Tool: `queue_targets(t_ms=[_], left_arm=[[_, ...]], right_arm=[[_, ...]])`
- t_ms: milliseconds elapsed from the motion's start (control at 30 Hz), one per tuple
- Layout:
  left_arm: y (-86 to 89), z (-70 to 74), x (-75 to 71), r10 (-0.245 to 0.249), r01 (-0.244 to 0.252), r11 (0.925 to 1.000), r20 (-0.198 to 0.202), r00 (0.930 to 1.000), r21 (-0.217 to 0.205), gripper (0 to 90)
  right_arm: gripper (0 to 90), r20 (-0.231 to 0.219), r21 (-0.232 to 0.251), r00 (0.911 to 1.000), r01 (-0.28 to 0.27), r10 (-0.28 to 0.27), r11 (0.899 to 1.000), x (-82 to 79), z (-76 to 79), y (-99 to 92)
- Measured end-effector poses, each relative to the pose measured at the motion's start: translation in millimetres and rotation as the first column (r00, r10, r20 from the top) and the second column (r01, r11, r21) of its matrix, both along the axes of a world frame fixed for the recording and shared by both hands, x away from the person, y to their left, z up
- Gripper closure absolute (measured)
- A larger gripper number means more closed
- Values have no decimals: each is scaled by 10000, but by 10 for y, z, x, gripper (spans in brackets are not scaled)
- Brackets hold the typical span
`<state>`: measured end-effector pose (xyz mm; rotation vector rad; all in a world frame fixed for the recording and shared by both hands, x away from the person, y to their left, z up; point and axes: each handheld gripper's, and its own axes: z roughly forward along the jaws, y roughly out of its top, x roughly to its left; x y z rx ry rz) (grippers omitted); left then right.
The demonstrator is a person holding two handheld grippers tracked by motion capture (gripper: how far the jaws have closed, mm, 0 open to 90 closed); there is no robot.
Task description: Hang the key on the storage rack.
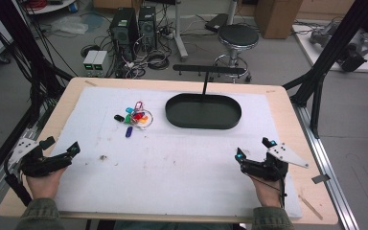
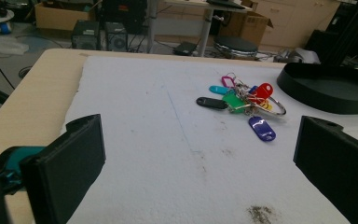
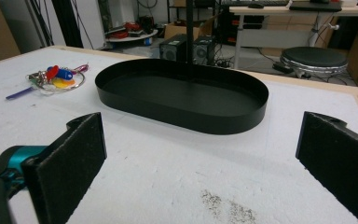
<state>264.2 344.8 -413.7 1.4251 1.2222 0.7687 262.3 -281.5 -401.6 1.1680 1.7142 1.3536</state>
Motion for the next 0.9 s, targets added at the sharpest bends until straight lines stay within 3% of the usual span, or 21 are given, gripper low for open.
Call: queue_targets(t_ms=[700,900], left_arm=[[-56,-25,30,-148,151,9998,-302,9994,106,25],[-60,-51,77,-319,335,9992,-709,9970,222,25]], right_arm=[[5,-157,-184,9998,-126,123,9998,9,-18,40],[5,-134,-255,9999,-89,85,9996,2,-21,36]])
